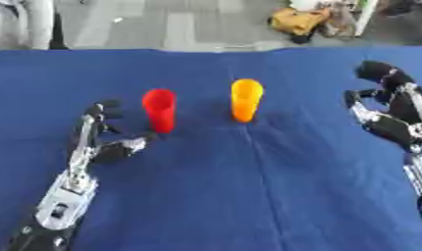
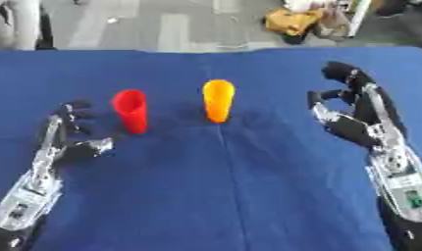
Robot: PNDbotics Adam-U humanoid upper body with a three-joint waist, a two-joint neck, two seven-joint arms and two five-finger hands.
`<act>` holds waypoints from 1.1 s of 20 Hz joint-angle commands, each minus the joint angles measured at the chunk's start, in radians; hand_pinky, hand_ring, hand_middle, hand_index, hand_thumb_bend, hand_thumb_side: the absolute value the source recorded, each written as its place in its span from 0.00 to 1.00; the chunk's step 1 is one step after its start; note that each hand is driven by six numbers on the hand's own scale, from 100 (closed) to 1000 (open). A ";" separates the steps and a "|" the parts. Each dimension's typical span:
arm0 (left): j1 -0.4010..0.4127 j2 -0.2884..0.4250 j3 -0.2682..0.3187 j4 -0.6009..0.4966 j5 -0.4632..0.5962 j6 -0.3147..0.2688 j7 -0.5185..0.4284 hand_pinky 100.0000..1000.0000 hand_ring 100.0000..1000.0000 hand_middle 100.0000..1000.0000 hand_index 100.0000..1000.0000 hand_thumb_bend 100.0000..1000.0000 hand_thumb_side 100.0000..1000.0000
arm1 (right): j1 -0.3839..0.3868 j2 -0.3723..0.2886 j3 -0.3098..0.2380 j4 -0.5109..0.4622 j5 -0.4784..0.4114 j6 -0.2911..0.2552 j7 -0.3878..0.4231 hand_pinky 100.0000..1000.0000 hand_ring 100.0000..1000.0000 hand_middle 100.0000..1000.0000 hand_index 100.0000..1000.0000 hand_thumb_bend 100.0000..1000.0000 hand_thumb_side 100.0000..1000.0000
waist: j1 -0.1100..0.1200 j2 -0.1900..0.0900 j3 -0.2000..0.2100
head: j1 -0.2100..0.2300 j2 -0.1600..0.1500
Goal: Pour the contents of one cup into another cup.
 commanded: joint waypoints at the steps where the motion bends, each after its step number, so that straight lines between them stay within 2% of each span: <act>1: -0.033 0.002 0.003 0.009 0.000 -0.010 0.003 0.47 0.68 0.70 0.75 0.84 0.00 | -0.016 -0.012 -0.004 -0.012 -0.007 -0.003 0.004 0.59 0.85 0.74 0.83 0.20 0.09 | -0.003 -0.013 -0.002 | 0.002 -0.013; 14: -0.111 -0.011 -0.003 0.090 0.003 -0.022 -0.011 0.47 0.68 0.70 0.75 0.85 0.00 | -0.030 -0.006 0.003 -0.013 -0.009 -0.005 0.011 0.59 0.85 0.74 0.83 0.20 0.09 | -0.008 0.007 -0.028 | 0.013 -0.026; 22: -0.168 -0.028 -0.002 0.171 0.015 -0.057 -0.031 0.47 0.67 0.69 0.75 0.87 0.00 | -0.039 -0.002 0.009 -0.014 -0.010 -0.007 0.018 0.59 0.85 0.74 0.83 0.20 0.09 | -0.010 0.021 -0.049 | 0.021 -0.036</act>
